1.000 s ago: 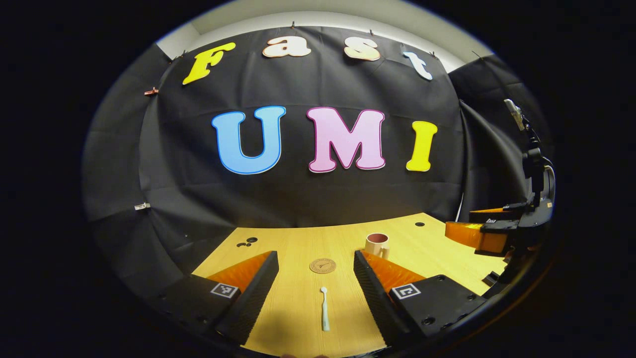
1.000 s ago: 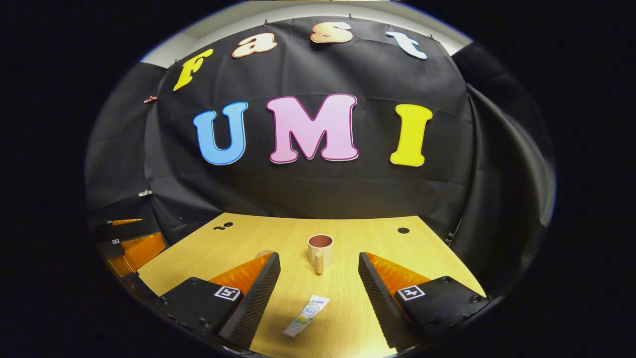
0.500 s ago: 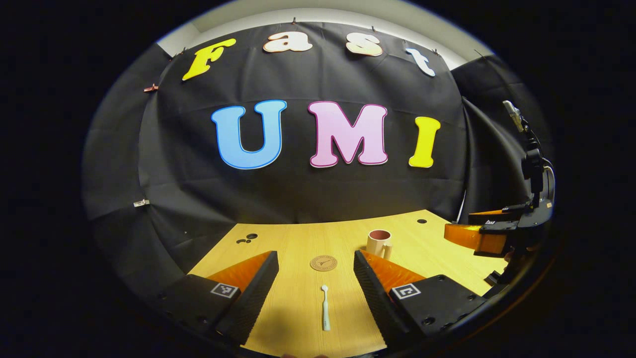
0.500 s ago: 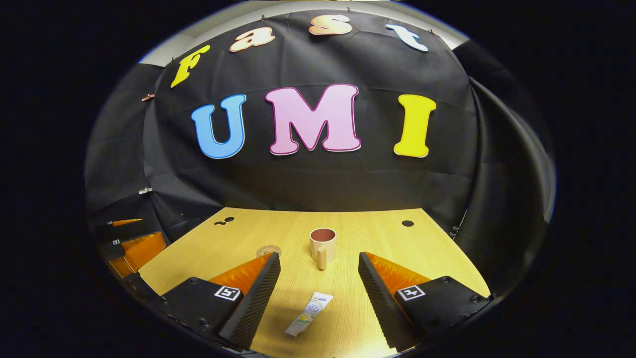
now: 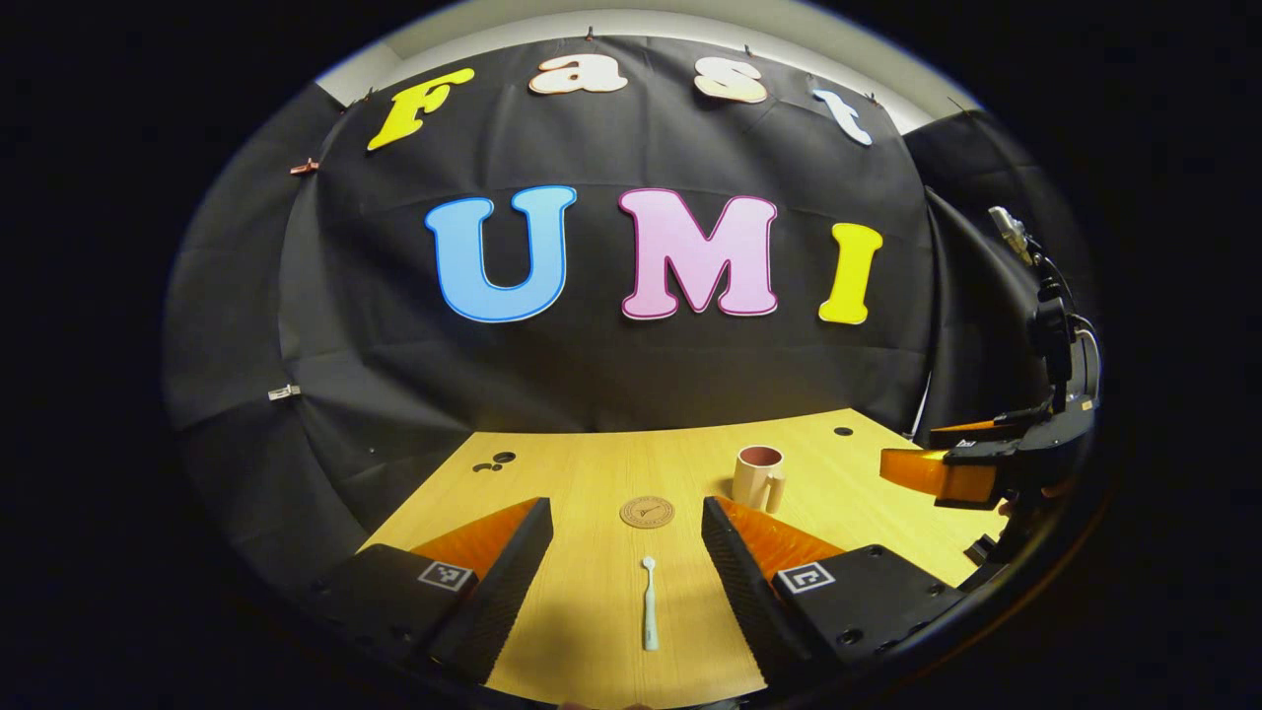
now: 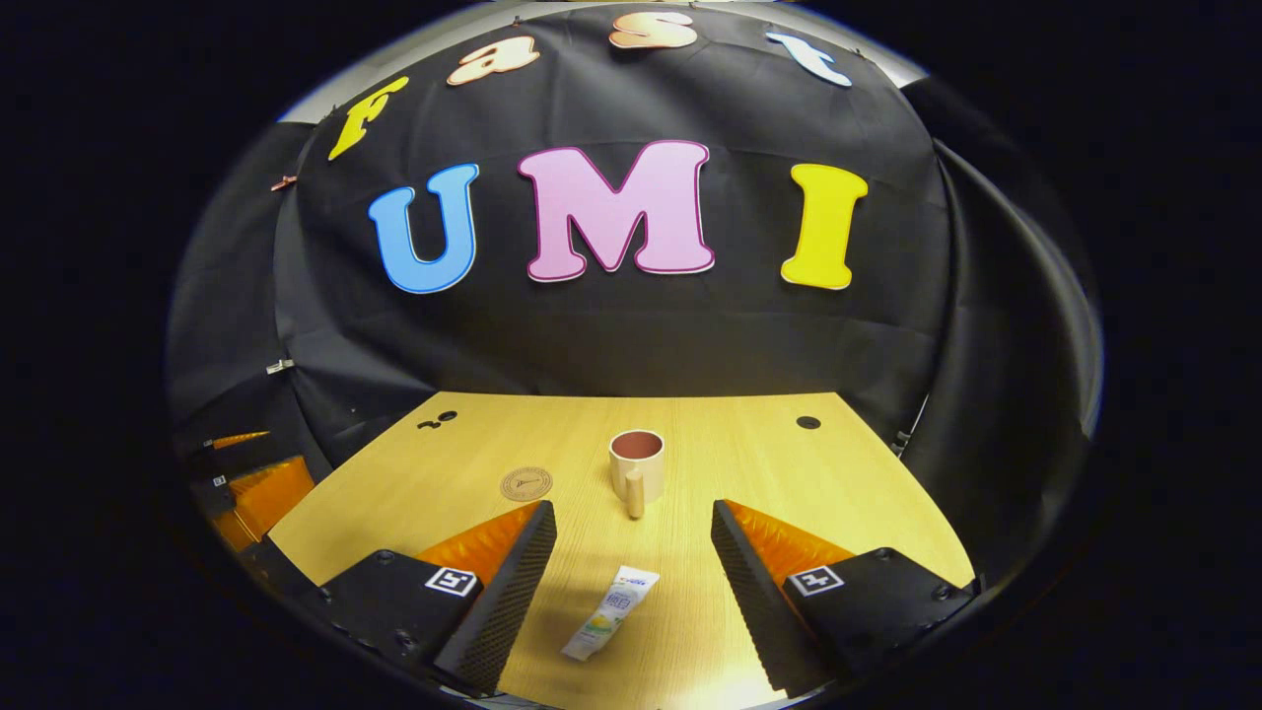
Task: Put the toothbrush and toothpaste on the desktop into the cup, then pick up the cup and place it on the coaster on the desktop.
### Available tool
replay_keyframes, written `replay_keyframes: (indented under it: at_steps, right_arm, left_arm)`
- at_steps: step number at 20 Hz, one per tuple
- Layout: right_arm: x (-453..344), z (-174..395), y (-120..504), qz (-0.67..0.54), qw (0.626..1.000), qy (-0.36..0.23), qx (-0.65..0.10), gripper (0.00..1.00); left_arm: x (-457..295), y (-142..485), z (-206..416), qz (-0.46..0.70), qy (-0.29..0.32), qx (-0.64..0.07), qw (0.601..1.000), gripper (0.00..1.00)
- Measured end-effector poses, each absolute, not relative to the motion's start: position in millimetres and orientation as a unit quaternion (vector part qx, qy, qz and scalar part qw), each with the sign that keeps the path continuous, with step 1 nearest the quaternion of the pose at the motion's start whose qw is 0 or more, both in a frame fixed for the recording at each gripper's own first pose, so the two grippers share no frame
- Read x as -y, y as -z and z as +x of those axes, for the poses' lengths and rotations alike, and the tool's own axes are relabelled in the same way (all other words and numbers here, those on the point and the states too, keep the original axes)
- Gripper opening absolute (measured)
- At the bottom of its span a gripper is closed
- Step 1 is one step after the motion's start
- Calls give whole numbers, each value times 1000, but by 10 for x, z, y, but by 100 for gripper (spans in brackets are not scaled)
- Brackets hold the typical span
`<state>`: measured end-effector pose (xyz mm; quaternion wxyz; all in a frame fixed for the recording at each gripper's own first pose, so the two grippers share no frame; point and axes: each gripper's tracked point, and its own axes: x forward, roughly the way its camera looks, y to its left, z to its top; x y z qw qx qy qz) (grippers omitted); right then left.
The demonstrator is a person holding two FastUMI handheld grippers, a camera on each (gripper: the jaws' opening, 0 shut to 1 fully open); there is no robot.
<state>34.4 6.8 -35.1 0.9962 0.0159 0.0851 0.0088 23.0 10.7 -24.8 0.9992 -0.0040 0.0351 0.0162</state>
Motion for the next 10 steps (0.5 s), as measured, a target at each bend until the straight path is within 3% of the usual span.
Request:
replay_keyframes:
  at_steps: [10]
  right_arm:
    - [-200,771,937,11,979,-19,-204,98]
  left_arm:
    - [-398,547,233,-15,-79,-77,994,96]
